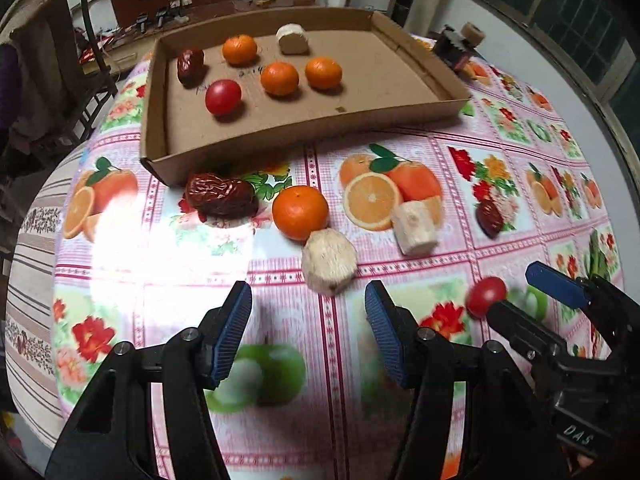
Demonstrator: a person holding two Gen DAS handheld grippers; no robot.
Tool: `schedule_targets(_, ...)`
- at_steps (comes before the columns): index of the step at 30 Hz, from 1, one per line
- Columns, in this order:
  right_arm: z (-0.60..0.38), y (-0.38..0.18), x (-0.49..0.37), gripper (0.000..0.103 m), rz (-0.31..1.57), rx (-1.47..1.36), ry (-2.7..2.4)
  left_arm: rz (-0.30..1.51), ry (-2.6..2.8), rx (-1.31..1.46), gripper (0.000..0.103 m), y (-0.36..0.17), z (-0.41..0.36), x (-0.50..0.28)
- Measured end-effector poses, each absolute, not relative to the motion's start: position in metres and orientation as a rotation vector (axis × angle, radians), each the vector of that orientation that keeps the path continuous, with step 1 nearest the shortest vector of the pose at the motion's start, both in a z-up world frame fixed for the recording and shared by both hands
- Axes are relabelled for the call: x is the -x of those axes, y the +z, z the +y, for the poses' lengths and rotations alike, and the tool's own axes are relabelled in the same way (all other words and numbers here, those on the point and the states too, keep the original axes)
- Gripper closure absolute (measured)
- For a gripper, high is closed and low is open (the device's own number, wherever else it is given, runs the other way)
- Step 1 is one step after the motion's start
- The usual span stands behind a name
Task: Organize fruits
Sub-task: 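Grasp a white root piece with the left tool while the right tool grasps a red tomato, then carry the root piece and tomato over the cardboard box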
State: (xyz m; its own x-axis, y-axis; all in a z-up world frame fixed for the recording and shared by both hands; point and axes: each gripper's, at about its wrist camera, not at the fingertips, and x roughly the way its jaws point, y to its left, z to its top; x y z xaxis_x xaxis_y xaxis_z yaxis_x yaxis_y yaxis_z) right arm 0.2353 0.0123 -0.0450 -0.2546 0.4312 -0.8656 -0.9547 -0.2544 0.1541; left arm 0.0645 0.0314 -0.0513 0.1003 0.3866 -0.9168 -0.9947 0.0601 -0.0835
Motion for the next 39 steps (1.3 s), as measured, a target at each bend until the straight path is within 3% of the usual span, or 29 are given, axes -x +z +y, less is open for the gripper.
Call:
schedule_targets(6, 0.021, -0.062, -0.234, 0.051, 0.890, 0.900, 1.703, 0.892, 1.269, 0.900, 0.048, -0.064, 0.045, -0.075)
schedule_targets(8, 0.023, -0.069, -0.232, 0.065, 0.886, 0.922, 1.691, 0.897, 1.283, 0.869, 0.058, -0.066, 0.044, -0.077)
schedule_targets(11, 0.022, -0.073, -0.232, 0.070, 0.897, 0.903, 1.696, 0.903, 1.290, 0.822, 0.075, -0.066, 0.044, -0.079)
schedule_targets(39, -0.034, -0.016, -0.261, 0.070, 1.039, 0.719, 1.674, 0.828, 1.224, 0.865, 0.075, -0.019, -0.002, -0.067)
